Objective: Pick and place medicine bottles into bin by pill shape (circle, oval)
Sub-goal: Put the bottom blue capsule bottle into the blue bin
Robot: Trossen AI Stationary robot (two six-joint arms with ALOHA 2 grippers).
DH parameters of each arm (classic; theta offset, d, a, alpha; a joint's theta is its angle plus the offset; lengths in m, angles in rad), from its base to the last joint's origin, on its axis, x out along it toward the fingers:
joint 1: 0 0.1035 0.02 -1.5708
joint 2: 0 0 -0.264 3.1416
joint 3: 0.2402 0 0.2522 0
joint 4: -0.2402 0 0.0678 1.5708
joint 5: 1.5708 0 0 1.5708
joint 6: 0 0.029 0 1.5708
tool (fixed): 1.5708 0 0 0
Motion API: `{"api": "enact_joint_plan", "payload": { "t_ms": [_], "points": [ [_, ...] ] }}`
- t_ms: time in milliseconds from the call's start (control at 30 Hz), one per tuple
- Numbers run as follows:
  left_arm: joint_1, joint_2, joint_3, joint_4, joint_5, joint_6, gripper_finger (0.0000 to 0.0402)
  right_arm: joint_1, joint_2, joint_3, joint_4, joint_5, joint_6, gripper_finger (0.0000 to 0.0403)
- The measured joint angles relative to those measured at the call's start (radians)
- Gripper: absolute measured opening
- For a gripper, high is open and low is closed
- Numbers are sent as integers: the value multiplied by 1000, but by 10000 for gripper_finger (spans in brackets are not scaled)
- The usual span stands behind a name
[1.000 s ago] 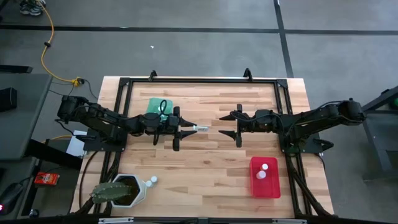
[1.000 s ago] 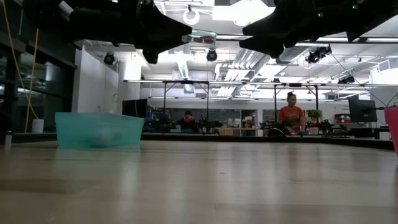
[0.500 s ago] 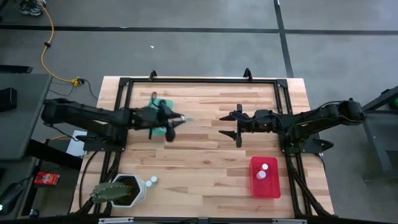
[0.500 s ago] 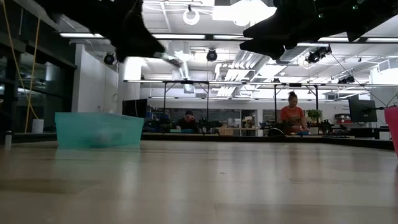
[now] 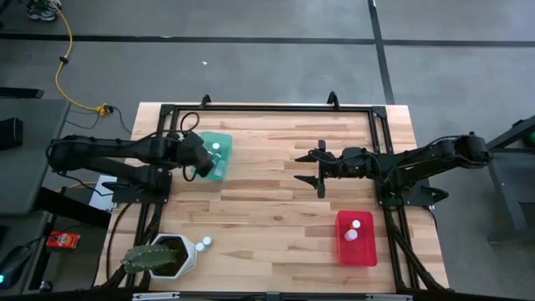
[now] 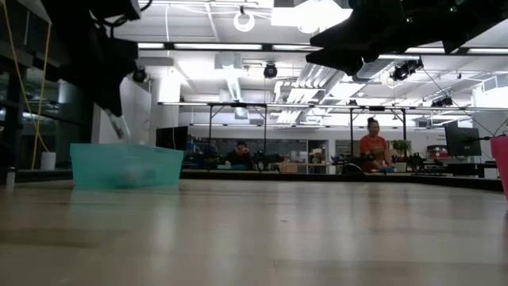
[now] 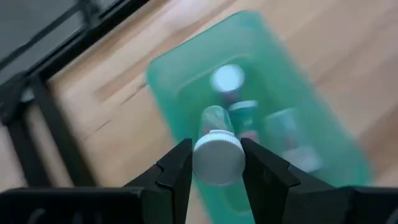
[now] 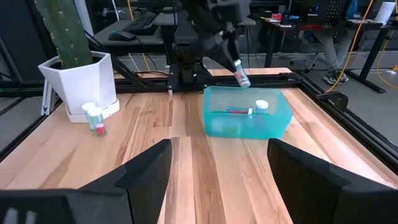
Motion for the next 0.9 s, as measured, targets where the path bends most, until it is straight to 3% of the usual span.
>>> {"api": "enact_joint_plan", "payload": {
  "t_ms": [533,900],
  "points": [
    [119,198,0,54,101,94,111,0,0,0,6,2,-2,259],
    [178,310,0,189,151,150,111,0,0,0,6,35,-2,259]
  ]
}}
